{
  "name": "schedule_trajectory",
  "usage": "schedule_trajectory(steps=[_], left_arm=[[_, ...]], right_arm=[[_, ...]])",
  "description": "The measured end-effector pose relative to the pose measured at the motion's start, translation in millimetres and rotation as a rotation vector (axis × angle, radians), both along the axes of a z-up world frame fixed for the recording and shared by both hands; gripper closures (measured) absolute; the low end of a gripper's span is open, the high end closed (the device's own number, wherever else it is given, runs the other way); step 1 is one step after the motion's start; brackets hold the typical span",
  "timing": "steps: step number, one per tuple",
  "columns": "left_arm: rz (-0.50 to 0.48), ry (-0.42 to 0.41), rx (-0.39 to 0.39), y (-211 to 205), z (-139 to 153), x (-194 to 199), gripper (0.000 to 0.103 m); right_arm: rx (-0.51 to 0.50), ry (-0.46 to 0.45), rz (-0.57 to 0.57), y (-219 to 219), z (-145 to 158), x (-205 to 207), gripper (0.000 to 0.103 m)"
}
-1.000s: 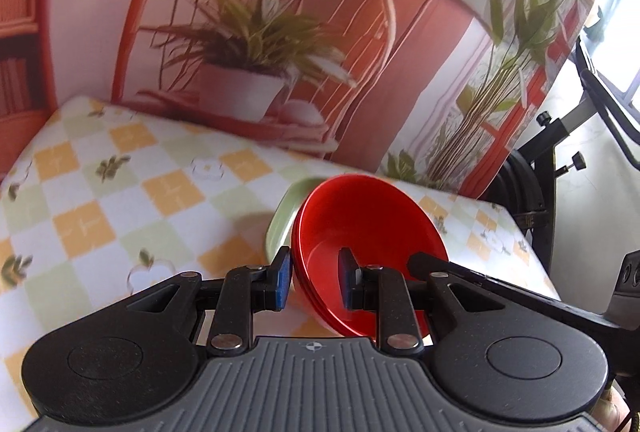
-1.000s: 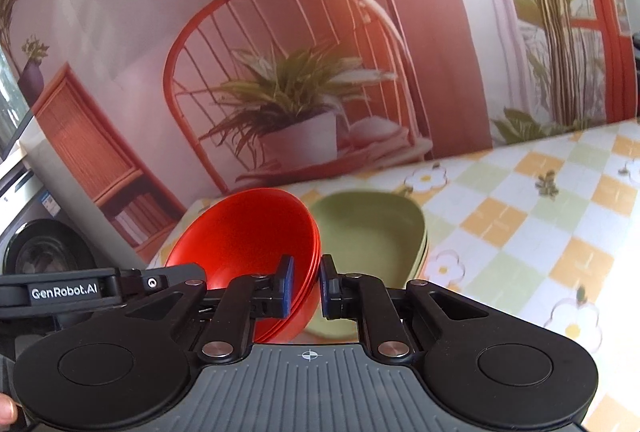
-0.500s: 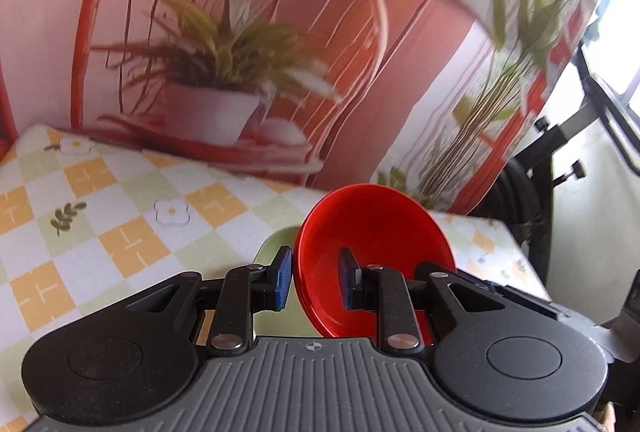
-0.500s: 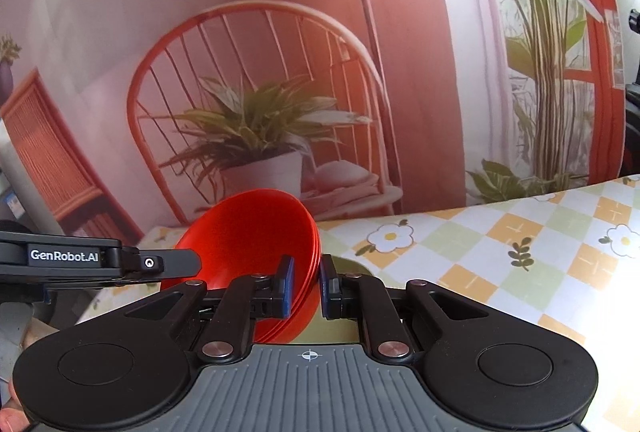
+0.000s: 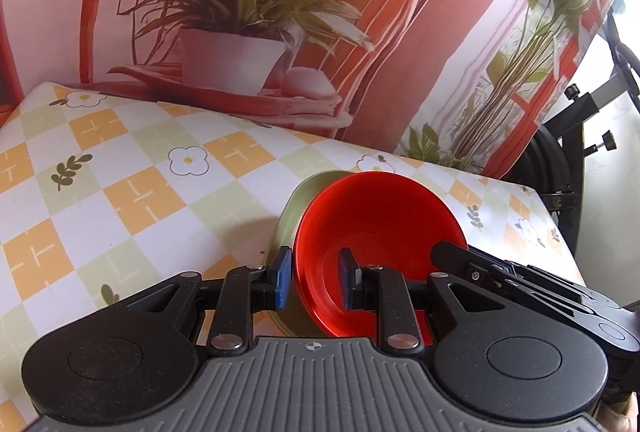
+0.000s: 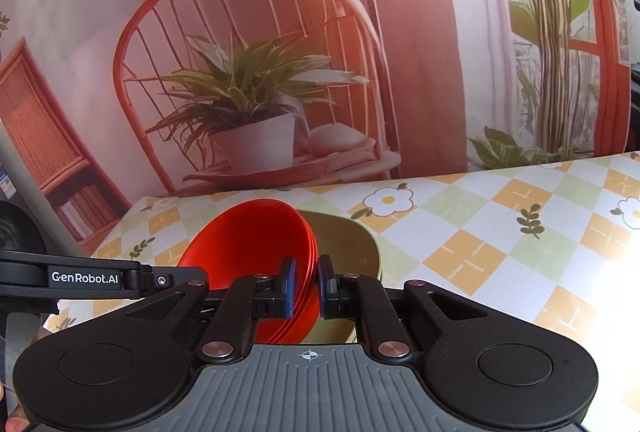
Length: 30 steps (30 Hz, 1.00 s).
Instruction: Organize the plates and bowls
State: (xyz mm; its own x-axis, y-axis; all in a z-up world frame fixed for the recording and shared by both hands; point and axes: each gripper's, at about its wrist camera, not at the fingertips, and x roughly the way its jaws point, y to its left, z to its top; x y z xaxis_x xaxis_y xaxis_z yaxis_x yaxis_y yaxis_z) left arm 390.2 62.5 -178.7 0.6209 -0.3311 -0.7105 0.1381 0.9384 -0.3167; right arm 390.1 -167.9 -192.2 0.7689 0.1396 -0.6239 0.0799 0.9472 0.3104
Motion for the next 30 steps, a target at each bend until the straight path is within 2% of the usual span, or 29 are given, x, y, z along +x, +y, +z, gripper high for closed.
schedule_trajectory(steps=[16, 20, 23, 27, 30], left_arm=[[0.021, -0.011, 0.031, 4.6, 1.0, -4.5, 0.078], [0.016, -0.021, 0.058, 0.1, 2.1, -6.0, 0.078], [0.016, -0.023, 0.085, -3.6, 4.5, -7.3, 0.077], [0.026, -0.035, 0.1, -2.7, 10.9, -10.3, 0.075], [0.04, -0.052, 0.114, -2.0, 18.8, -14.7, 0.066]], right_arm=[[0.034, 0.037, 0.013, 8.3, -11.7, 3.0, 0.092], [0.037, 0.044, 0.012, 6.6, -12.9, 2.4, 0.092], [0.021, 0.049, 0.008, 7.3, -9.5, 0.8, 0.088], [0.005, 0.036, 0.002, 5.1, -1.2, -4.1, 0.085], [-0.008, 0.03, 0.0, 3.1, 5.8, -8.5, 0.085]])
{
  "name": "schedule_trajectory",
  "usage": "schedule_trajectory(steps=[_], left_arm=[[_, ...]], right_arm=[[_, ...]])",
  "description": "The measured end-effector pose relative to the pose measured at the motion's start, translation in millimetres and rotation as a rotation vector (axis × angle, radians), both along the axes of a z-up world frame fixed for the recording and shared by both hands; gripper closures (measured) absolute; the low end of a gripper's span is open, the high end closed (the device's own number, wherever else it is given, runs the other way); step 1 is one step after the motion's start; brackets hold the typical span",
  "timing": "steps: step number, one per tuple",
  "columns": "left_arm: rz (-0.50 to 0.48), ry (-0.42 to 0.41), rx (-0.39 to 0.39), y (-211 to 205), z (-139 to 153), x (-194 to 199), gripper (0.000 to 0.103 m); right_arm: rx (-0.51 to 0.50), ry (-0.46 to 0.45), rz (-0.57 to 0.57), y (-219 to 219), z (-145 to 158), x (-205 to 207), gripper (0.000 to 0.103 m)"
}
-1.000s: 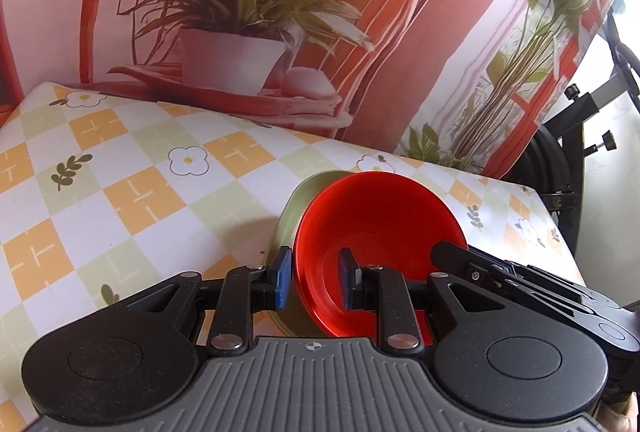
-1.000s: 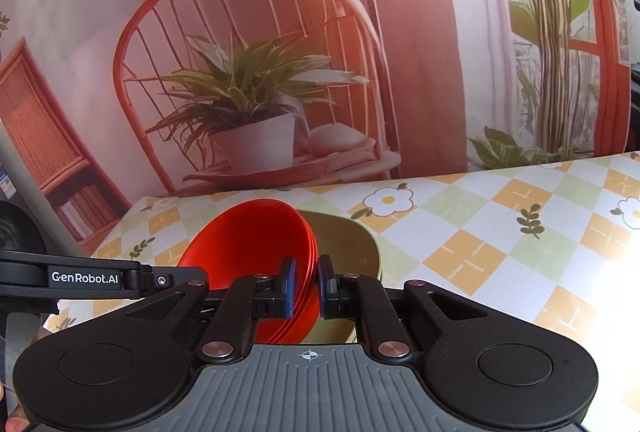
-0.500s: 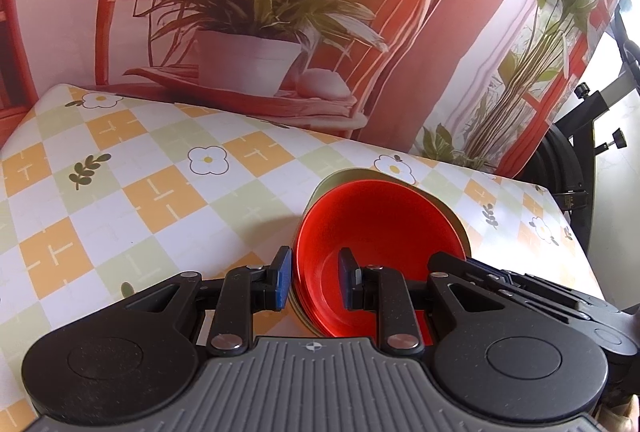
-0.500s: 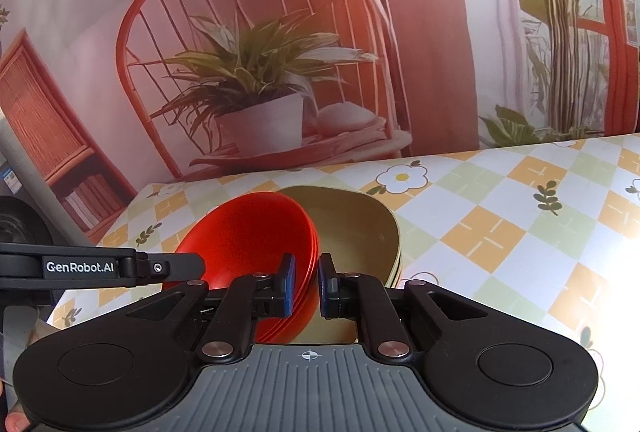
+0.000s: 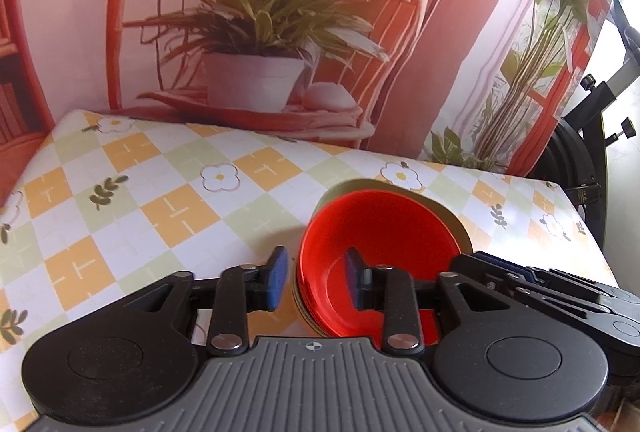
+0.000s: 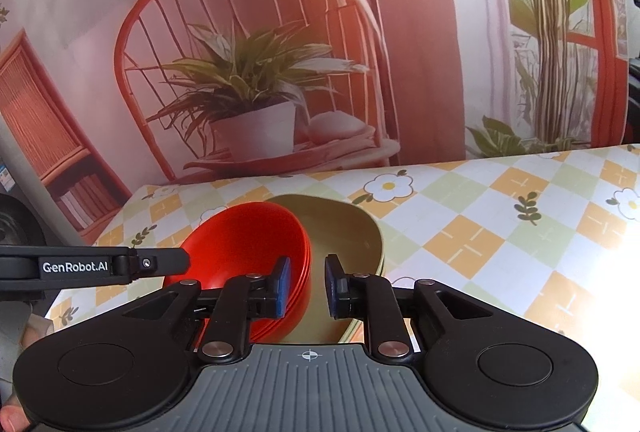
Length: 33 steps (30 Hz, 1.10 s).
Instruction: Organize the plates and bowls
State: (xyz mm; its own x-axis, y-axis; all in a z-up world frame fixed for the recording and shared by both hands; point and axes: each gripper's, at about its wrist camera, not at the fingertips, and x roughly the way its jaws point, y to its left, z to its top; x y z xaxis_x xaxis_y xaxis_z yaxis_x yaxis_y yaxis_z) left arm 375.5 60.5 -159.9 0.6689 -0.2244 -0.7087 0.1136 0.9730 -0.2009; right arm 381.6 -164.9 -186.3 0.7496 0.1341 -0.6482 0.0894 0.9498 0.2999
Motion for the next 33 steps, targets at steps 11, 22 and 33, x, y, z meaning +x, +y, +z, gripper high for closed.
schedule_trajectory(steps=[11, 22, 33], left_arm=[[0.008, -0.08, 0.056, -10.0, 39.6, -36.3, 0.044], [-0.022, -0.196, 0.136, -25.4, 87.8, -88.3, 0.027], [-0.02, -0.343, 0.143, -41.6, 137.4, -150.1, 0.012]], right_arm=[[-0.073, -0.057, 0.01, -0.7, 38.5, -31.0, 0.079], [-0.112, -0.16, -0.005, -9.2, 87.2, -80.1, 0.04], [-0.146, -0.263, -0.044, -20.4, 144.9, -135.3, 0.006]])
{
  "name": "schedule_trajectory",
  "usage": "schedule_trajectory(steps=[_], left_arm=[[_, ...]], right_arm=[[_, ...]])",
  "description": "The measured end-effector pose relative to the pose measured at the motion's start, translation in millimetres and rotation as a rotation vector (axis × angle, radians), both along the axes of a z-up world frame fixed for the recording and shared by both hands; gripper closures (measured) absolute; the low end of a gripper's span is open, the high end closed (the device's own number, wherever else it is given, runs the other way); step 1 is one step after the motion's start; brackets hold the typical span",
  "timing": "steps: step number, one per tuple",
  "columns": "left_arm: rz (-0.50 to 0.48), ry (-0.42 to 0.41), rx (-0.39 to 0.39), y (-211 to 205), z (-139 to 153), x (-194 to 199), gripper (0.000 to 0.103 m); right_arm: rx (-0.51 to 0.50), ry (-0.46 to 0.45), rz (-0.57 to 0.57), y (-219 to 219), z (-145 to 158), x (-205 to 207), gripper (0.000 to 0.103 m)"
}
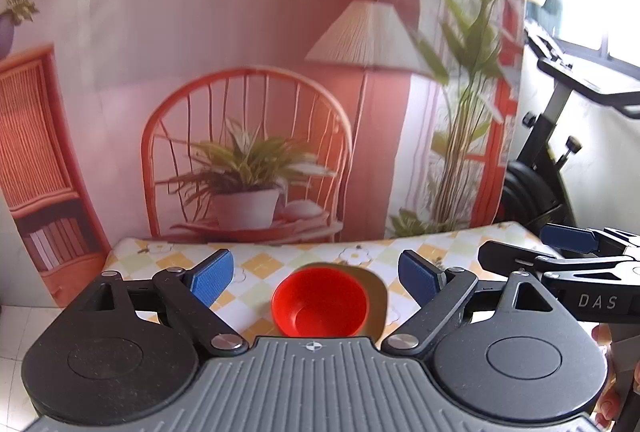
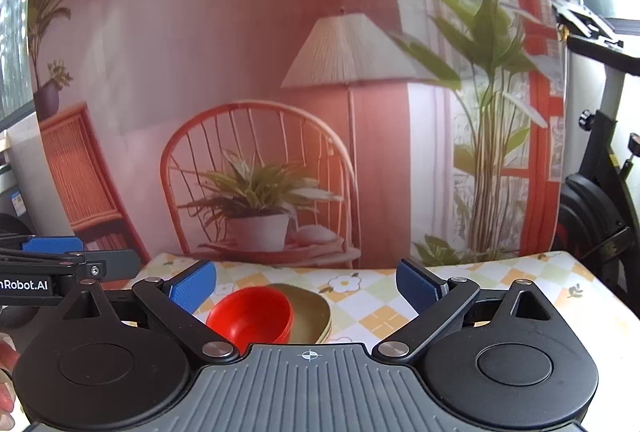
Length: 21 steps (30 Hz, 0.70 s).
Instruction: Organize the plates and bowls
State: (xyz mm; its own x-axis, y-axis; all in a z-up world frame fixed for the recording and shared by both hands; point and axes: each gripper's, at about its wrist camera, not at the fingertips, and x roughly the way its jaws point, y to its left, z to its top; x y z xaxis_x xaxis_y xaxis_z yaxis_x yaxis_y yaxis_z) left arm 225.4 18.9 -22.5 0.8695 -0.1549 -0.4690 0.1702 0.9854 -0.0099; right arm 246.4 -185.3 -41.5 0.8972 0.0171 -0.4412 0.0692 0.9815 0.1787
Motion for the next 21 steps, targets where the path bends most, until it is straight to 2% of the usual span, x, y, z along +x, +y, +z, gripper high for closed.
schedule_trajectory(steps=[3, 9, 12, 18, 21], left_arm=[[0.007, -0.031, -0.005, -1.7, 12.1, -14.5, 0.012], [0.031, -0.075, 0.045, -9.7, 33.1, -46.2, 0.012], [0.051, -0.096, 0.082, -15.3, 40.2, -63.5, 0.012], [0.058, -0.11, 0.039, -12.7, 51.6, -90.0, 0.012], [0.063, -0.132, 0.054, -15.7, 56.9, -103.5, 0.012]], right_arm=[[0.004, -0.029, -0.018, -3.6, 14.2, -17.4, 0.0], [-0.012, -0.058, -0.051, -7.8, 35.6, -48.8, 0.0], [-0.058, -0.071, -0.078, -3.2, 47.5, -65.8, 0.0], [-0.065, -0.13, -0.083, 2.6, 70.0, -102.2, 0.0], [-0.048, -0.145, -0.085, 4.4, 78.3, -116.1, 0.0]])
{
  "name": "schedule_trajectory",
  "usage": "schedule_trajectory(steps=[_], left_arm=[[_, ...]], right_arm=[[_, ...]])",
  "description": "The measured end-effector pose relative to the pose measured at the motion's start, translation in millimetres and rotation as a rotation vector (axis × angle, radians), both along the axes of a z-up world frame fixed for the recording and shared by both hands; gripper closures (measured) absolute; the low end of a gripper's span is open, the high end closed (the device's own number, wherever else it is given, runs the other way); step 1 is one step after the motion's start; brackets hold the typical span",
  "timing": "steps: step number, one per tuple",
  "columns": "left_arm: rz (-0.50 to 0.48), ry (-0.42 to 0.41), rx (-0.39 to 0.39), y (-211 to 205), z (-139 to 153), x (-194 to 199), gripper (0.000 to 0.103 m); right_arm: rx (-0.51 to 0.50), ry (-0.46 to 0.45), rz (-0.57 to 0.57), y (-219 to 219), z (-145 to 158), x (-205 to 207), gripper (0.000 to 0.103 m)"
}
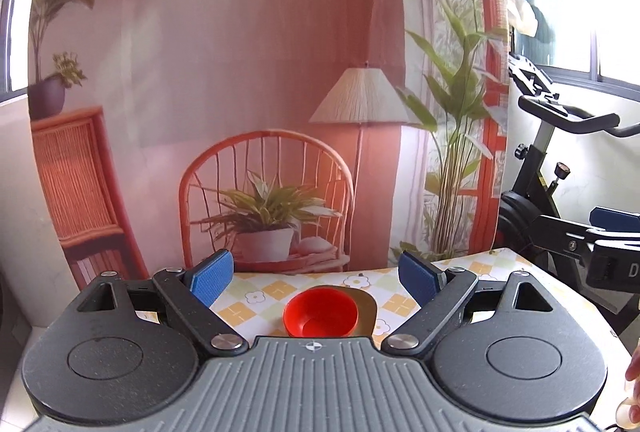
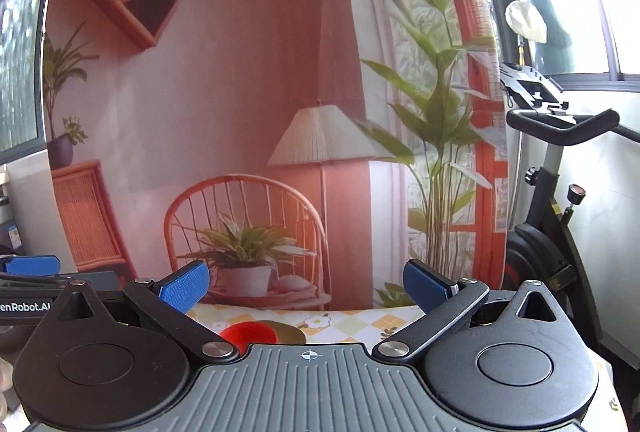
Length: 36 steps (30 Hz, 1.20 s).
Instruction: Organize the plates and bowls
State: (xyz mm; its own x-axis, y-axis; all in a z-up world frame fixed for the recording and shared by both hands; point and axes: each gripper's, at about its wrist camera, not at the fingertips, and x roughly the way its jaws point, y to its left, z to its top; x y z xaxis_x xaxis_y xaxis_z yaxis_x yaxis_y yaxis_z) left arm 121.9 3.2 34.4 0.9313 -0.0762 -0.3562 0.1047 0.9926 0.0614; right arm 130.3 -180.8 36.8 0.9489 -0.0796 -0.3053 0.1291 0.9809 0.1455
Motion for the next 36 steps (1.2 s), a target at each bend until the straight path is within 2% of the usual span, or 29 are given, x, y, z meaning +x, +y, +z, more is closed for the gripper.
schedule_trajectory(steps=[4, 11, 36], left_arm=[[0.011, -0.03, 0.022, -0.1, 6.9, -15.3, 0.012], [0.007, -0.026, -0.011, 7.3, 11.4, -30.8, 0.012], [0.007, 0.001, -0.016, 10.1, 9.1, -27.0, 0.012]], right_arm=[[0.019, -0.006, 0.011, 3.1, 7.1, -15.7, 0.0], [0.02, 0.002, 0.028, 10.5, 10.7, -24.9, 0.0], [0.028, 0.009, 0.019, 9.8, 7.1, -26.5, 0.0]])
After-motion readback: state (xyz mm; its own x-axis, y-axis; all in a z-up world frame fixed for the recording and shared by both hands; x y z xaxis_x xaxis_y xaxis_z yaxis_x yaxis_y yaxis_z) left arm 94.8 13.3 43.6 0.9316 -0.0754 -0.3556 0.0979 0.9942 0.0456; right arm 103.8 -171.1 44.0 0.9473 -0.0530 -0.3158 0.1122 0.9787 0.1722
